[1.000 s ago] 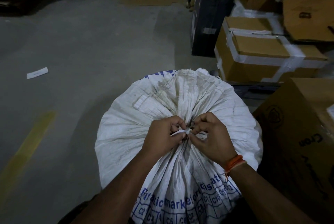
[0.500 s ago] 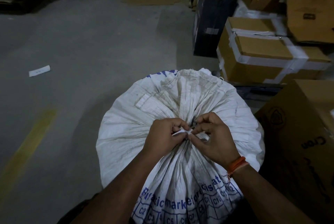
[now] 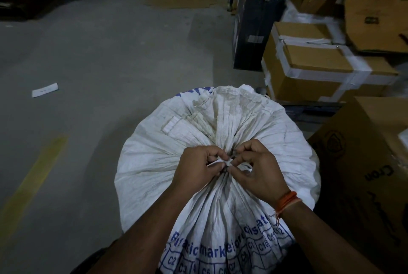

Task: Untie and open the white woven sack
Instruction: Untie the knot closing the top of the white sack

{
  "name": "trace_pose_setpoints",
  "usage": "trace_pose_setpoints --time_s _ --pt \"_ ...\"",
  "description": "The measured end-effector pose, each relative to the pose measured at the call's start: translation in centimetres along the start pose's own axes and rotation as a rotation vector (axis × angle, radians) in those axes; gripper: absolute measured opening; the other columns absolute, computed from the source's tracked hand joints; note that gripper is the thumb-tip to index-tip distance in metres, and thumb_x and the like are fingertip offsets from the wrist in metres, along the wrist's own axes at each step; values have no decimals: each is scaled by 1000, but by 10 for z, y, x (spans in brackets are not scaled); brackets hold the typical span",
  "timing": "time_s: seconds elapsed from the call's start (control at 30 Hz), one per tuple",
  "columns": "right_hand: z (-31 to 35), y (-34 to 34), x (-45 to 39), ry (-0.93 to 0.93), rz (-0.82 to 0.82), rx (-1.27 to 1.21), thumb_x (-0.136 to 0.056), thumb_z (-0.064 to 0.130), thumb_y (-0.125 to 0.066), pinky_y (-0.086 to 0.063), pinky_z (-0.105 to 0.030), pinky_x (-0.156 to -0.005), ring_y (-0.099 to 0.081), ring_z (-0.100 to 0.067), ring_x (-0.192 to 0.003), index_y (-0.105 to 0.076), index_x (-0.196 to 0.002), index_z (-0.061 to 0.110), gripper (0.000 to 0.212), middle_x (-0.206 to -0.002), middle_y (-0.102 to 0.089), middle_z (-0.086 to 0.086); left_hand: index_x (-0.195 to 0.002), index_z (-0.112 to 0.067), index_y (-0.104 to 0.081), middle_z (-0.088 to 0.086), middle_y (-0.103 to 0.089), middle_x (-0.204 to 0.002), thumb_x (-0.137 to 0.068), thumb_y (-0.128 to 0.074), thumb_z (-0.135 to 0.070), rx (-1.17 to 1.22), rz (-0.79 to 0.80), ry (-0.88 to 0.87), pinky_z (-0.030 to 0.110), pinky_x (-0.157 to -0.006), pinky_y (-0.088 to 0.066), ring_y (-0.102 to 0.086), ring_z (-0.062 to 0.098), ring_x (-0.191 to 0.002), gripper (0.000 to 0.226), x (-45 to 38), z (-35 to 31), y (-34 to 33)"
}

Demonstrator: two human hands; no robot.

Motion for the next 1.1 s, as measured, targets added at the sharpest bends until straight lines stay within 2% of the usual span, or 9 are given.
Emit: trace_pose_setpoints --time_s 0.17,0.27,0.33,0.4,0.5,0.6,0.7,0.87,1.1 --pt "4 -1 -1 34 56 32 -76 6 -83 -48 -13 -85 -59 -8 -99 -76 -72 11 9 -104 -57 -1 -94 -23 -82 -5 -78 -74 -88 -81 -10 20 6 36 36 -76 -66 -79 11 -64 14 0 4 0" --pt "8 -7 13 91 241 64 -74 13 -81 -32 -7 -96 -46 -7 -118 -76 -67 21 12 -119 -51 5 -93 -27 -83 -12 -72 -67 -87 -83 -13 -31 -3 40 30 -75 -64 -77 6 -65 14 -1 7 4" --pt "10 -12 26 115 341 80 -69 16 -76 -33 -12 -98 -43 -11 -123 -71 -59 20 13 -126 -47 7 -92 -29 -83 -13 -71 -65 -85 -84 -16 -84 4 31 29 -76 -62 -74 4 -69 15 -1 6 2" --pt "7 -8 30 81 299 51 -72 16 -74 -41 -21 -92 -52 -13 -114 -65 -50 15 24 -121 -52 5 -91 -29 -82 -16 -67 -64 -83 -85 -16 -100 1 34 29 -78 -62 -72 3 -72 16 -1 7 0" --pt "-4 9 21 -14 95 103 -80 21 -82 -46 -24 -70 -64 -13 -77 -57 -46 9 44 -92 -63 -1 -91 -30 -81 -12 -71 -70 -85 -83 -18 -112 4 13 29 -80 -61 -72 0 -74 14 0 9 -2" --pt "-11 16 16 -107 -29 110 -75 20 -86 -43 -17 -59 -58 -9 -60 -60 -63 14 29 -69 -62 2 -95 -28 -78 0 -78 -82 -91 -79 -19 -57 44 -29 40 -78 -64 -78 13 -75 10 4 10 -7" --pt "-17 10 15 -194 0 24 -77 18 -84 -42 -4 -58 -58 -8 -61 -71 -86 25 18 -70 -65 6 -101 -33 -75 -8 -74 -80 -92 -78 -22 -81 28 -114 39 -74 -64 -76 11 -75 14 10 9 -8" --pt "-11 5 8 -128 65 140 -79 17 -83 -35 -3 -62 -53 -1 -61 -78 -77 19 6 -75 -67 4 -108 -36 -74 -15 -79 -88 -89 -75 -32 -116 -103 -203 31 -75 -62 -73 -1 -79 20 17 6 -6" --pt "-10 6 7 -128 55 134 -79 14 -80 -35 -3 -59 -49 5 -59 -74 -75 19 9 -72 -58 10 -99 -19 -83 -7 -83 -94 -87 -79 -26 -157 -225 -283 33 -77 -63 -79 8 -87 15 24 3 -10"
Point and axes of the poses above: each hand's wrist, its own x-axis away from the middle knuckle, its own y-axis out of the back of the hand, z = x × y, the point moved 7 cm from there along -x, towards the middle knuckle
